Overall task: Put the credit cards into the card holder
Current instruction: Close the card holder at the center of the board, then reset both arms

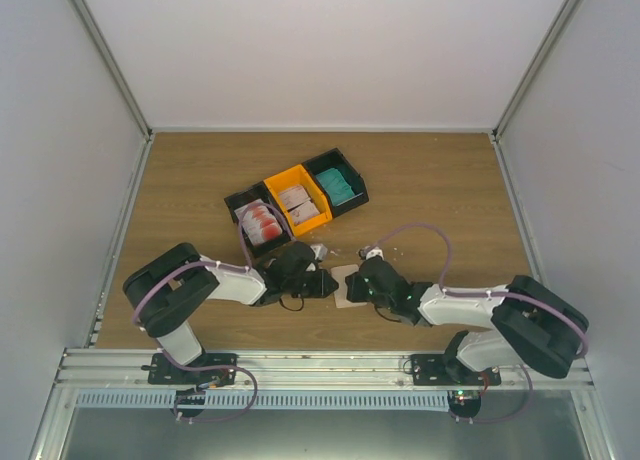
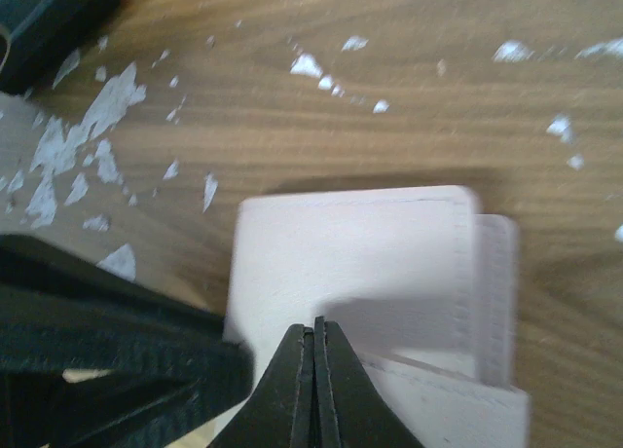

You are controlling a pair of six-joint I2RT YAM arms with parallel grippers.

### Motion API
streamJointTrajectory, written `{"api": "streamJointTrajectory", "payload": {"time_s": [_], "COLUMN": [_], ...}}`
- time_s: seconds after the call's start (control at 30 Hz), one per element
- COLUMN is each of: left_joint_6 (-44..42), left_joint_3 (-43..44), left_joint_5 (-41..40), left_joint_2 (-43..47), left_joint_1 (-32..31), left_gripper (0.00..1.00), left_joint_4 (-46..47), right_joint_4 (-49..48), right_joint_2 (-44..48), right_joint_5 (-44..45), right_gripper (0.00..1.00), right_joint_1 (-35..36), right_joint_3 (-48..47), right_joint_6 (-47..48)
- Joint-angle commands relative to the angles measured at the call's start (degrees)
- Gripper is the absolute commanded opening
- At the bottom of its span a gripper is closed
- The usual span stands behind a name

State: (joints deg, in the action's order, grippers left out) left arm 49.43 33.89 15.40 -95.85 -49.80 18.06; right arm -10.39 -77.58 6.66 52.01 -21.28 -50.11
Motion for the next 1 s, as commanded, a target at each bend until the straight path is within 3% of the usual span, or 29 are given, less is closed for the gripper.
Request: {"api": "streamJointTrajectory", "payload": {"time_s": [0.0, 0.17, 0.37, 0.57, 0.63, 0.7, 0.77, 0.9, 0.97], "left_joint_6": [-0.30, -0.74, -2.89, -6.27, -7.81, -9.56, -11.43, -13.25, -14.39], "left_joint_3": [0.83, 0.56, 1.31, 3.32, 4.13, 4.95, 5.67, 7.76, 9.33], "left_joint_5": [-2.72, -3.18, -6.25, -13.14, -16.60, -20.53, -24.10, -32.56, -35.86], "left_joint_2": [-3.24, -1.41, 4.98, 15.71, 21.14, 26.22, 31.80, 42.99, 47.91], "left_joint_1": [-0.47, -0.52, -0.47, -0.47, -0.47, -0.47, -0.47, -0.47, -0.47], "left_gripper": [0.17, 0.19, 0.29, 0.51, 0.60, 0.72, 0.97, 0.99, 0.99], "left_joint_4": [-0.97, -1.05, -4.92, -12.97, -16.56, -20.77, -24.20, -32.21, -35.86], "right_joint_4": [13.77, 18.42, 28.85, 39.12, 41.61, 44.00, 46.25, 51.14, 53.24], "right_joint_2": [-2.74, 3.02, 12.65, 18.87, 21.21, 23.86, 26.60, 32.64, 35.79], "right_joint_5": [-10.72, -6.95, 1.51, 8.64, 11.00, 13.73, 16.57, 22.06, 24.75], "right_gripper": [0.01, 0.03, 0.35, 0.58, 0.61, 0.67, 0.76, 0.97, 1.00], "right_joint_1": [1.52, 0.99, -1.16, -3.08, -3.35, -3.36, -3.42, -3.38, -3.40], "right_joint_3": [5.50, 1.79, -9.41, -18.46, -20.69, -22.70, -24.84, -29.94, -32.65], "right_joint_6": [-2.72, -2.25, 2.61, 7.27, 8.56, 10.09, 11.69, 14.22, 15.27]}}
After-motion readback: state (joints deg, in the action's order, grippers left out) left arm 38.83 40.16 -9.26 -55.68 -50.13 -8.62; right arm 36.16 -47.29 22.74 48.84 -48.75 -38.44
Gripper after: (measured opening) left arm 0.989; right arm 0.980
